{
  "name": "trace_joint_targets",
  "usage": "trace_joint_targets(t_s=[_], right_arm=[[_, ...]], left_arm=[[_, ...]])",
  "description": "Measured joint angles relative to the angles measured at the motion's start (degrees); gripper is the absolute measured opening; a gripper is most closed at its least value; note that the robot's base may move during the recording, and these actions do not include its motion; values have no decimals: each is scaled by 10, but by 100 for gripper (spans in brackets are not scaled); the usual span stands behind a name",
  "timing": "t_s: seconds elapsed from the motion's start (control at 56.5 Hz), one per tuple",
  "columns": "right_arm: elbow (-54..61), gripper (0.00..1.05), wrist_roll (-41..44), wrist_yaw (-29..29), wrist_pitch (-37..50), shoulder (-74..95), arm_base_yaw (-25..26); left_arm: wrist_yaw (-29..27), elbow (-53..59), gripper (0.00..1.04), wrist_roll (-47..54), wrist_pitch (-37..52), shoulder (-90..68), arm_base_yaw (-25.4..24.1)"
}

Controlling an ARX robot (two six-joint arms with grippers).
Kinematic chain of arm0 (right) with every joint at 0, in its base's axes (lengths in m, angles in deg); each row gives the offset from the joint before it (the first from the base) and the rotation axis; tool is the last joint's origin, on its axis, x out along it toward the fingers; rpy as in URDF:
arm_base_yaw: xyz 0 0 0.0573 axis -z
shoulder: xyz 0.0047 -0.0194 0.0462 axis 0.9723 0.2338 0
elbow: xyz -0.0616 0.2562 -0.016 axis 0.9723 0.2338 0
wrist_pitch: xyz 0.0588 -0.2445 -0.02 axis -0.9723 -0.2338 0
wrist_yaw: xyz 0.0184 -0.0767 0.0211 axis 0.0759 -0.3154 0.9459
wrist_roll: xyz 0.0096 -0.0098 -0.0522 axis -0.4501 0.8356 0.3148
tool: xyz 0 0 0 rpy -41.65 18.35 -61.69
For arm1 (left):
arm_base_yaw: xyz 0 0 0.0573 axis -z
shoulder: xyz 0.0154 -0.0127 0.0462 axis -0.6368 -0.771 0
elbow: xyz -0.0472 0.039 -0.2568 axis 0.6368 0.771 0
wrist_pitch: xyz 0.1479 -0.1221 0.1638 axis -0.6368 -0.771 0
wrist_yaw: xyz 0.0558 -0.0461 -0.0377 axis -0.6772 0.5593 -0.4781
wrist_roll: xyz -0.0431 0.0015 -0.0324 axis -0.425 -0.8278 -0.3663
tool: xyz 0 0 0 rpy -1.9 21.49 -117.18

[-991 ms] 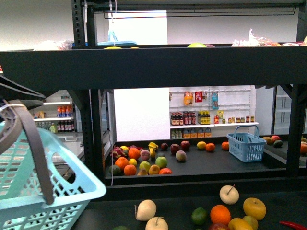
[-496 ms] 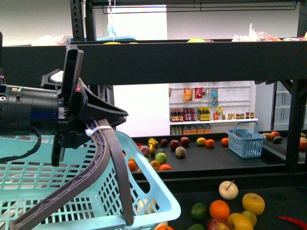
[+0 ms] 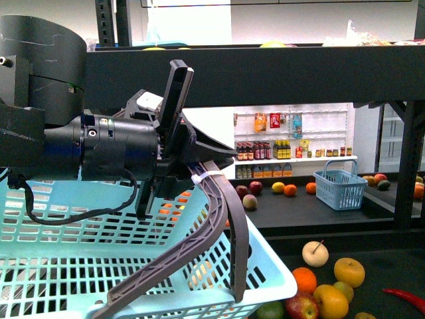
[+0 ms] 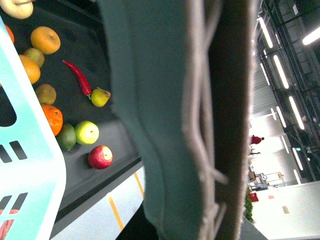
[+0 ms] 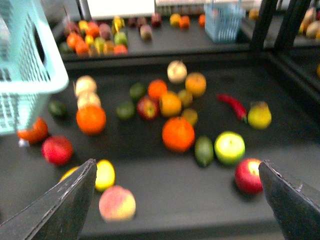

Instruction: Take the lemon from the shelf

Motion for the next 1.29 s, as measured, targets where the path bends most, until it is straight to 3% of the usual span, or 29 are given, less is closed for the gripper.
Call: trace_joint_targets(t_s=[0.106,0.248,0.407,0.549,0.62,0.832,0.938,1.168,1.292], right_arm=[[-12,97,-18,17,-42,72,-8],[-38,97,-19,107,-18,200,34],[-92,97,24,210,97,413,120],[-167,97,80,231,205,645,139],[-225,97,109,231,243,803,124],[-349,97,162,205,278,1031,68],[-404,97,165,198,281,1104,38],[-531,97,163,208,341,1251,-82],[-557,97,162,191,362,1288,-114]], left_arm=[[-1,-1,8,3,0,0,0],[1,-1,8,3,0,0,0],[2,-1,8,3,0,0,0],[-1,-1,8,3,0,0,0],[1,-1,8,4,0,0,0],[1,-2,8,5,0,0,0],[2,-2,8,5,-1,0,0],[0,-2,8,6,-1,0,0],[0,-2,8,7,-1,0,0]])
